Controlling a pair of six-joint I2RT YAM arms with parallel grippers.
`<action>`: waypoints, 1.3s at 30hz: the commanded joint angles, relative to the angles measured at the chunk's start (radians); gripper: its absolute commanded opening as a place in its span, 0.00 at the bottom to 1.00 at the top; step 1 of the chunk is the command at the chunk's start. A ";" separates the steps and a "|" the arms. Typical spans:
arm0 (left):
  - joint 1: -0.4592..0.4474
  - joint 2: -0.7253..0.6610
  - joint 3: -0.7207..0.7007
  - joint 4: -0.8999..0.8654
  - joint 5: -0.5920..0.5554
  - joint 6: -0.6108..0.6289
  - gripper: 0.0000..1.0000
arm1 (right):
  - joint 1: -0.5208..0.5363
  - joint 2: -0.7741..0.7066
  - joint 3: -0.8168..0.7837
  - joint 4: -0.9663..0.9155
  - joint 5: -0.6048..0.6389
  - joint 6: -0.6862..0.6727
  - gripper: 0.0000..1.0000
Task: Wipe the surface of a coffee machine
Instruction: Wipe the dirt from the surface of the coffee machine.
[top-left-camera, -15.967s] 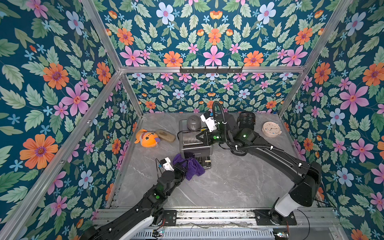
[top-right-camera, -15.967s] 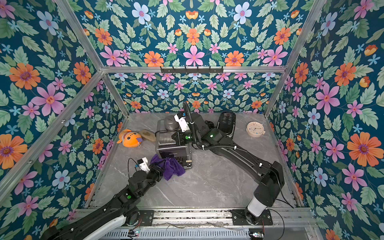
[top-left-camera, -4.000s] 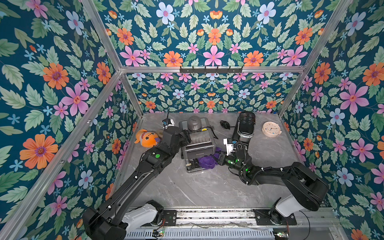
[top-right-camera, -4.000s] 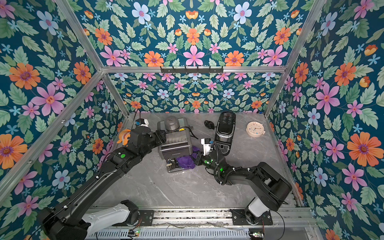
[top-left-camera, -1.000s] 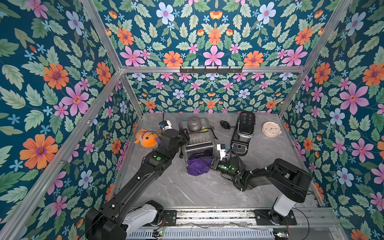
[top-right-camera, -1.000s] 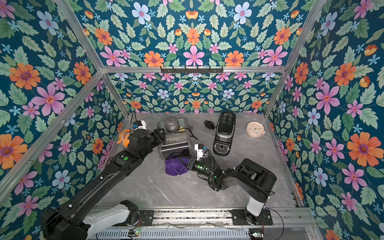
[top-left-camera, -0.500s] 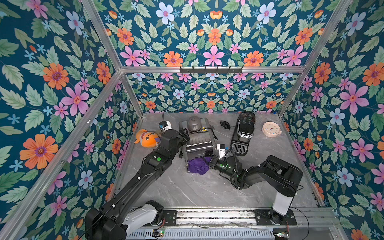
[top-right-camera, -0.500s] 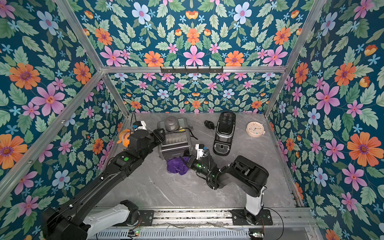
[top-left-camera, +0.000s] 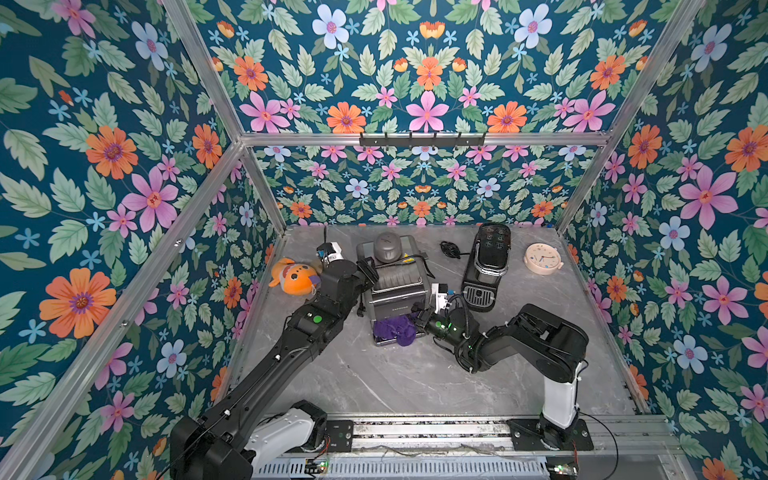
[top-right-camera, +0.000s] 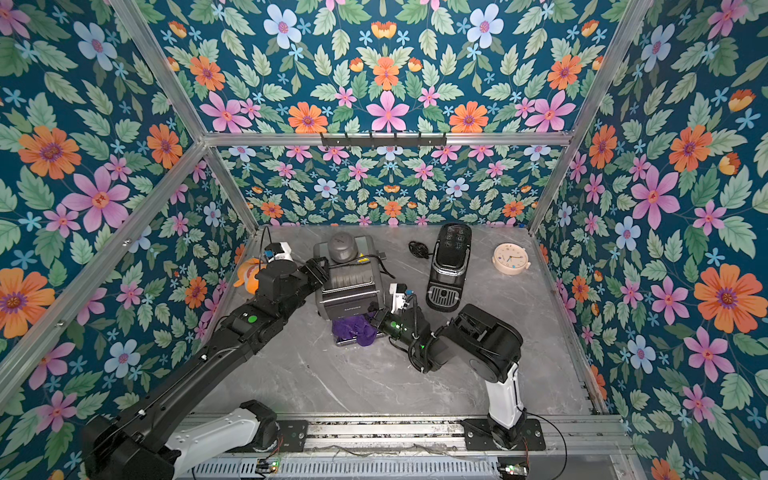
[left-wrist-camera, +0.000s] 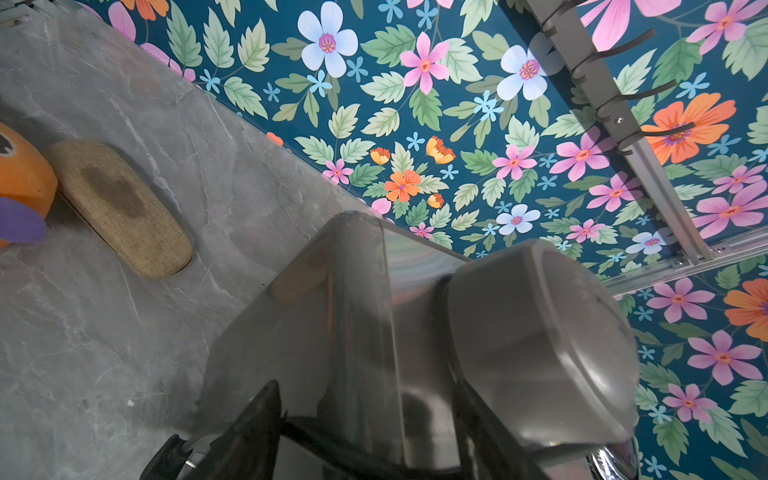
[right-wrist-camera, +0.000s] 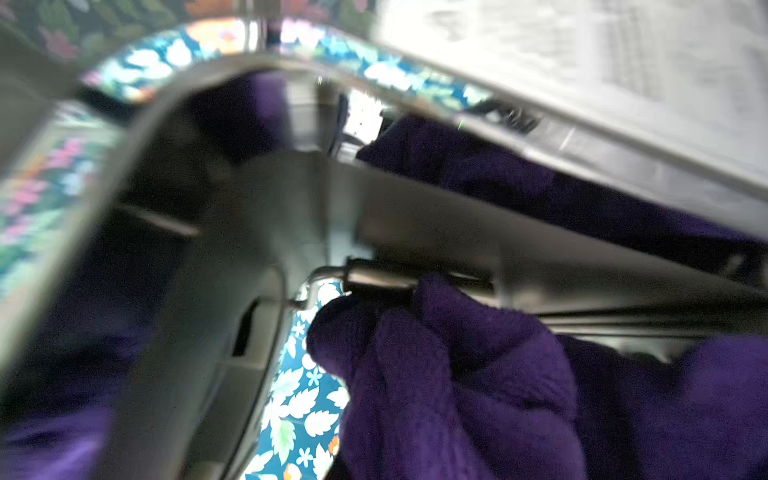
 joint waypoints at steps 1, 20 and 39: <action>-0.004 0.005 -0.017 -0.173 0.086 0.022 0.64 | -0.002 0.019 0.011 0.020 0.023 0.100 0.00; 0.010 -0.004 0.001 -0.194 0.077 0.037 0.64 | -0.001 -0.096 -0.011 0.022 -0.052 0.373 0.00; 0.015 0.017 -0.004 -0.183 0.092 0.010 0.61 | 0.036 -0.152 -0.009 0.023 -0.132 0.382 0.00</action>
